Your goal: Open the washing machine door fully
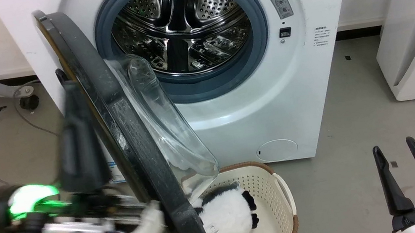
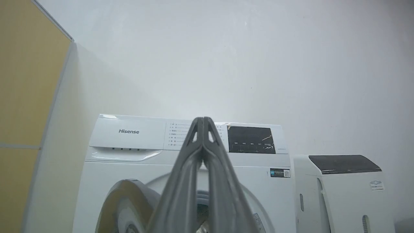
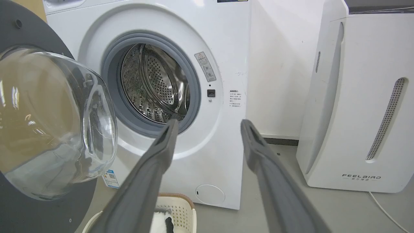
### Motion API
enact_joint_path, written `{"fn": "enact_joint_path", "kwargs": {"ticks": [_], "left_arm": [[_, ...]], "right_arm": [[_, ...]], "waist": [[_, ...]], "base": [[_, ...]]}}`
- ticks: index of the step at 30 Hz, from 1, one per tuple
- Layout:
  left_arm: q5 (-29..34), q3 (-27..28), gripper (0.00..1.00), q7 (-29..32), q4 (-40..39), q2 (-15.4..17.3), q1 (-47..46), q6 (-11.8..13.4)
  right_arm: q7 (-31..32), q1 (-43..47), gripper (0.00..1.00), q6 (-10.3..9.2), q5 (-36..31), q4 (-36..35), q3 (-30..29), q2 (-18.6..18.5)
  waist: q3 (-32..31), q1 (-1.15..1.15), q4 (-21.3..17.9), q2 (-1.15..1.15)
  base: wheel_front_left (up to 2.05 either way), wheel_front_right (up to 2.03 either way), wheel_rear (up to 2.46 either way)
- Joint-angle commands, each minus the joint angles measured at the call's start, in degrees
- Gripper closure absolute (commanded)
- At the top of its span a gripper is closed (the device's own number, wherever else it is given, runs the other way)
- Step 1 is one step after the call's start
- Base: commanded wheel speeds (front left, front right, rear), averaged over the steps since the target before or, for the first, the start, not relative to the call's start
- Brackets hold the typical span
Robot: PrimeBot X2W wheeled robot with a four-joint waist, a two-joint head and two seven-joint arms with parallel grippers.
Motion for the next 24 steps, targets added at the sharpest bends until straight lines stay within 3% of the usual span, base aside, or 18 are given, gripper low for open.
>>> {"fn": "enact_joint_path", "kwargs": {"ticks": [1,10,15,24], "left_arm": [[0.15,-1.05,1.0,-0.24,-0.33,0.06,-0.74,-0.41],[7.54,-14.44,1.0,-0.24,1.41,0.27,0.42,-4.0],[12.05,-18.96,1.0,-0.24,3.11,1.35,2.67,-3.34],[14.29,-26.0,1.0,-0.24,5.75,3.88,8.03,-1.45]], "right_arm": [[-0.25,0.78,0.0,0.05,0.06,-0.26,0.07,0.26],[-0.25,1.24,0.0,0.05,-0.03,-0.5,0.24,0.26],[-0.25,1.6,0.0,0.05,-0.11,-0.43,0.05,0.26],[-0.25,1.97,0.0,0.05,-0.15,0.08,-0.28,0.26]], "waist": [[-0.06,0.0,-0.1,0.0],[-0.11,0.0,-0.3,0.0],[-0.13,0.0,-0.13,0.0],[-0.09,0.0,1.26,0.0]], "base": [[0.0,0.0,0.0],[0.0,0.0,0.0],[0.0,0.0,0.0],[0.0,0.0,0.0]]}}
